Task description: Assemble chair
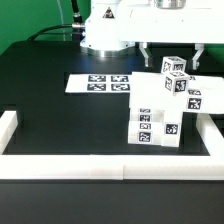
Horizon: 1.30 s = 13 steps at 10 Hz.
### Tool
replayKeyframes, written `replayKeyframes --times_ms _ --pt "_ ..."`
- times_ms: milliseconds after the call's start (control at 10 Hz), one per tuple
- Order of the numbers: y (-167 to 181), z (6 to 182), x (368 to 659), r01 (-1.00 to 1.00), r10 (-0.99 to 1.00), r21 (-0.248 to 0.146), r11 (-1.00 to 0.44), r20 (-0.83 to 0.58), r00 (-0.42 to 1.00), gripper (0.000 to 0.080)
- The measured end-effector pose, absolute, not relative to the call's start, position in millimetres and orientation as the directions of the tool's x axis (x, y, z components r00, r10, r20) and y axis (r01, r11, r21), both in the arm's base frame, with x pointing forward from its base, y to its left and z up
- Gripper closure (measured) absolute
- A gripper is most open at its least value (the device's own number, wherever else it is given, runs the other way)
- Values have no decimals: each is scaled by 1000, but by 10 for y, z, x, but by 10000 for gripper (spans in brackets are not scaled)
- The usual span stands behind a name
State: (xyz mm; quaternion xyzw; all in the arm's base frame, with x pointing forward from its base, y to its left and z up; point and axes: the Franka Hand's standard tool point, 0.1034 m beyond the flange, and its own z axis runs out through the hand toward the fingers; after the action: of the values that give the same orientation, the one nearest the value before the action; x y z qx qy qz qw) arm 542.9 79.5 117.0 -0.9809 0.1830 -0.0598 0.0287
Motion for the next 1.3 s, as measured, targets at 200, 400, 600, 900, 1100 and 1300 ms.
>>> replayKeyframes --times_ms 200,400,600,900,1100,1300 --pt "794 1157 5426 -182 -187 -49 -982 119 975 151" --pt "809 1113 5408 -104 -107 -36 -994 119 987 151" --pt "810 1090 5394 97 96 -3 -995 119 988 151" --pt "777 1090 5398 277 277 20 -961 117 954 192" --pt "778 1090 5398 263 264 18 -965 117 957 367" --pt "778 1090 5398 262 262 18 -965 117 958 530"
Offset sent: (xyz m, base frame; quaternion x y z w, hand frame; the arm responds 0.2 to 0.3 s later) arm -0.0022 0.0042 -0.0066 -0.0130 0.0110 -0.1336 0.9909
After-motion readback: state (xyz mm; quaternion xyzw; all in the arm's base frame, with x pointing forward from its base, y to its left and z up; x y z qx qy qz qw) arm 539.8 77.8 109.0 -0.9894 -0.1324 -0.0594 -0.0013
